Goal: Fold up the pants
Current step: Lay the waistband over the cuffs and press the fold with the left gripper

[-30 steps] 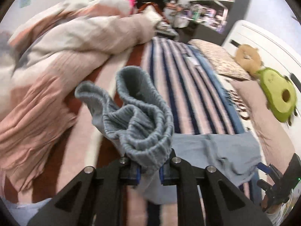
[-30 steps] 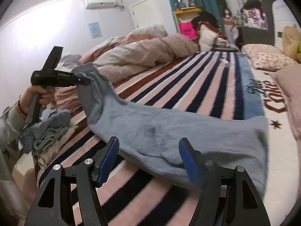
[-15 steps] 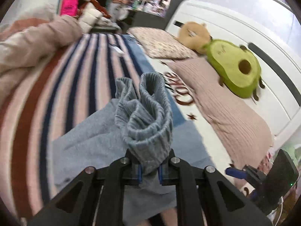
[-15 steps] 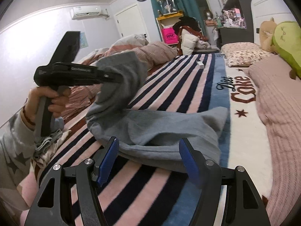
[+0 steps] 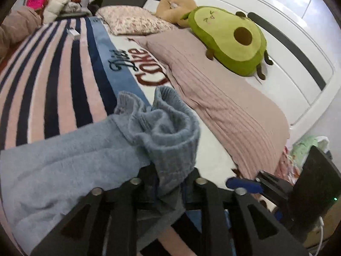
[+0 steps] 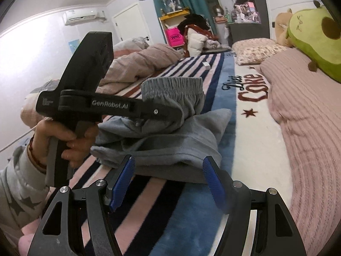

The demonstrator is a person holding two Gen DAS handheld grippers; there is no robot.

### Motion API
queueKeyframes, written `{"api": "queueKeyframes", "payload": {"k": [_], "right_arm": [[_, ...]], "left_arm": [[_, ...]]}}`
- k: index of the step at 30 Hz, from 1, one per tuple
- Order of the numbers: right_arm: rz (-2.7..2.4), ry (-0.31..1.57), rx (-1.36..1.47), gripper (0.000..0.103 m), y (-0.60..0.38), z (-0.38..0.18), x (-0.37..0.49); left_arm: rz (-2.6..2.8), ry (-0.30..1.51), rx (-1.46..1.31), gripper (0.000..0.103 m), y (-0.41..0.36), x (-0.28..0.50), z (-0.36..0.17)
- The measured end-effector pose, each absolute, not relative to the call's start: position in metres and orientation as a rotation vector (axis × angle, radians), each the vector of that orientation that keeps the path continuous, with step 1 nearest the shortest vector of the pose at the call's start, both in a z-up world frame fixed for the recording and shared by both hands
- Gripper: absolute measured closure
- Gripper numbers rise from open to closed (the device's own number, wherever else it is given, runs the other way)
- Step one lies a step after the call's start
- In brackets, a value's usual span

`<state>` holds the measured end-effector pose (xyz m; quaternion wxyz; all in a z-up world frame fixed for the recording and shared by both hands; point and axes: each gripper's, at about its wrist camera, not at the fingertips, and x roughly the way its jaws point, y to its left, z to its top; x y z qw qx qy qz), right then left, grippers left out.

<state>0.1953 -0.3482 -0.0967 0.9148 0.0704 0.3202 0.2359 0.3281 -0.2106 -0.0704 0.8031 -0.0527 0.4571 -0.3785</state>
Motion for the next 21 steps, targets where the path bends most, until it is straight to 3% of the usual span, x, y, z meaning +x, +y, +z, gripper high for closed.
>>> {"api": "queueKeyframes", "payload": {"k": [1, 3, 9, 21], "right_arm": [[0.486, 0.663, 0.148, 0.039, -0.348, -0.097, 0.195], [0.488, 0.663, 0.160, 0.032, -0.348, -0.096, 0.195], [0.472, 0.641, 0.189, 0.020, -0.340, -0.085, 0.203], [0.196, 0.562, 0.226, 0.020, -0.321, -0.071, 0.251]], "left_arm": [[-0.844, 0.983, -0.136, 0.060, -0.206, 0.326, -0.068], [-0.870, 0.960, -0.147, 0.047, -0.194, 0.318, -0.059], [-0.714, 0.870, -0.129, 0.040, -0.125, 0.296, -0.038], [-0.519, 0.886, -0.225, 0.039, -0.033, 0.300, -0.099]]}}
